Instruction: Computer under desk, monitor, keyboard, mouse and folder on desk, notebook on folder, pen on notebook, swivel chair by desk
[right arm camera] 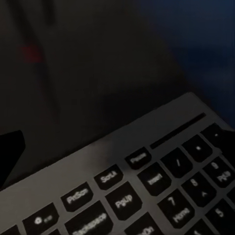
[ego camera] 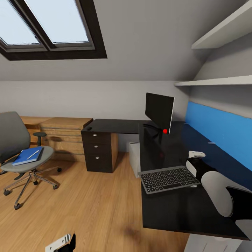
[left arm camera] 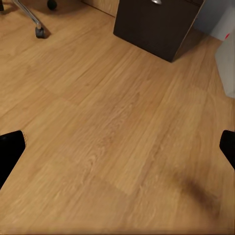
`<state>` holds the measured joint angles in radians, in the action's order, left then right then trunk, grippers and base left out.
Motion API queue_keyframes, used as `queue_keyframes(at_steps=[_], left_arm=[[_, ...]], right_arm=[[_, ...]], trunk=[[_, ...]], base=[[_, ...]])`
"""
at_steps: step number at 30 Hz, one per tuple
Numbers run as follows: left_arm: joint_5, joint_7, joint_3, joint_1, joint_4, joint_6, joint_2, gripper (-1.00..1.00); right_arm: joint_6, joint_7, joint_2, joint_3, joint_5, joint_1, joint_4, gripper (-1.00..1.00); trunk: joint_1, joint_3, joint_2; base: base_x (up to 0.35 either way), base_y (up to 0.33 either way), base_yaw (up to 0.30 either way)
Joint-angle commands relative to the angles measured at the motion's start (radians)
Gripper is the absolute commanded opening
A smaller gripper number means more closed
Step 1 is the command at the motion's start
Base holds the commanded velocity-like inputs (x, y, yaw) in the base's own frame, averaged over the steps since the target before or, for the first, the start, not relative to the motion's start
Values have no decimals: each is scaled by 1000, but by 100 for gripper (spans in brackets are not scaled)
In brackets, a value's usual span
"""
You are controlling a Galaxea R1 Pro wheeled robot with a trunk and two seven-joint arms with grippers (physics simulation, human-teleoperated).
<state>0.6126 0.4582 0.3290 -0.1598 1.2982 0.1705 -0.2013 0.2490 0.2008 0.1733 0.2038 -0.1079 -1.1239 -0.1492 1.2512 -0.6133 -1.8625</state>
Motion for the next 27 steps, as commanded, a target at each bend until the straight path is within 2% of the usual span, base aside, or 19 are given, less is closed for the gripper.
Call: queue_keyframes(at_steps=[1,11,17,21,27], left_arm=[[10,4,4,0,-6,8,-1,100],[7,1,16,1,-64,7,-1,100],[5,0,16,1,-69,9,-1,100],[2,0,15,1,-69,10,-1,100],[-14,0,16,1,-69,10,-1,100]], right_arm=[[6,2,-1,8,-11,0,-2,100],[7,96,-4,4,-34,0,-1,100],[13,106,-5,1,-37,0,0,100],[32,106,-25,-6,-39,0,0,100],[60,96,-31,-21,-39,0,0,100]], trunk=[[0,-1,0],[0,-1,0],[0,-1,0],[0,-1,0],[0,-1,0]], base=[[0,0,0],[76,0,0],[159,0,0],[268,0,0],[98,0,0]])
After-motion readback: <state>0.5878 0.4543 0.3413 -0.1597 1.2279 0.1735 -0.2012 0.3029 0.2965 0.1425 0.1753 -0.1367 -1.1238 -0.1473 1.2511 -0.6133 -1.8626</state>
